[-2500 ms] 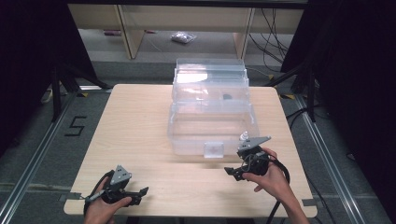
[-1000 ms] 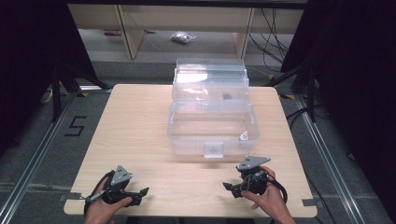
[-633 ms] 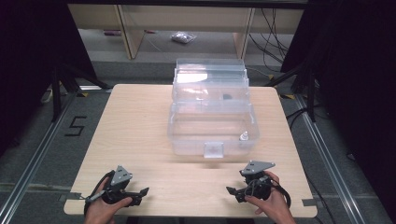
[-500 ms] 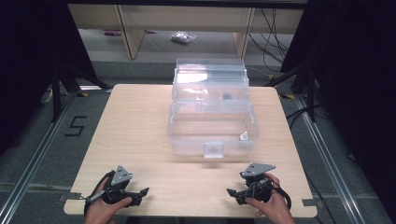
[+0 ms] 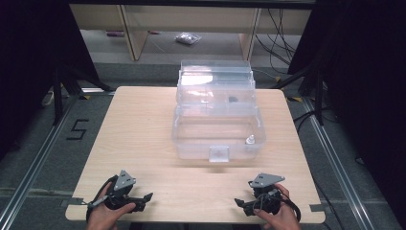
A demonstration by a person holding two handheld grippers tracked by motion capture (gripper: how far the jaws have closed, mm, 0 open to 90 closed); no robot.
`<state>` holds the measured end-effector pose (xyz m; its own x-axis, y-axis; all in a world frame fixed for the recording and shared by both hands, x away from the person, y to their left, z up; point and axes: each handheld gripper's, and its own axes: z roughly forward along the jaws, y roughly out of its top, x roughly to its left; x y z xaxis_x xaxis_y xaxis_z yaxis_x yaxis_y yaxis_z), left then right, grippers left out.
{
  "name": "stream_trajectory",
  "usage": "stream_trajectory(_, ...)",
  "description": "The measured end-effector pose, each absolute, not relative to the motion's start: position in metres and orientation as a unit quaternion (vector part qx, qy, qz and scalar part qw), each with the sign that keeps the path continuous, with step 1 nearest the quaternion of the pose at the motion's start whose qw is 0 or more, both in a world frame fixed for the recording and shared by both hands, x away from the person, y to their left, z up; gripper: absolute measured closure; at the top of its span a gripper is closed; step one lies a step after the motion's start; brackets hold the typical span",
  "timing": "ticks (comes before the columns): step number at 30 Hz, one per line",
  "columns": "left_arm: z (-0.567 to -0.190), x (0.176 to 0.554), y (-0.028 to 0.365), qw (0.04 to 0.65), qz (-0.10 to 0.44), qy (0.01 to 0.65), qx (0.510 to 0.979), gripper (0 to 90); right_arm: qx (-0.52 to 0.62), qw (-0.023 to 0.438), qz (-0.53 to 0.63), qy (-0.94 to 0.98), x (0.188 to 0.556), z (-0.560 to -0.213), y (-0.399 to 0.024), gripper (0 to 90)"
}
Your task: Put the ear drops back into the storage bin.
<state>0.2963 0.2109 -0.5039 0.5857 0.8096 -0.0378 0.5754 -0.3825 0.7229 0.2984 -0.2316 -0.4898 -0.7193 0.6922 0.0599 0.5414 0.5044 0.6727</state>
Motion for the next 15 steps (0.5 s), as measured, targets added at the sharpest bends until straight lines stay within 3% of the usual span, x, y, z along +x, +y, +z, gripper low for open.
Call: stream_trajectory(15,-0.5047,0.2963,0.2103,0.358,0.162,0.426,0.815,15.4,0.361,0.114,0.342,0.860,0.2980,-0.4911,-0.2361,19.8)
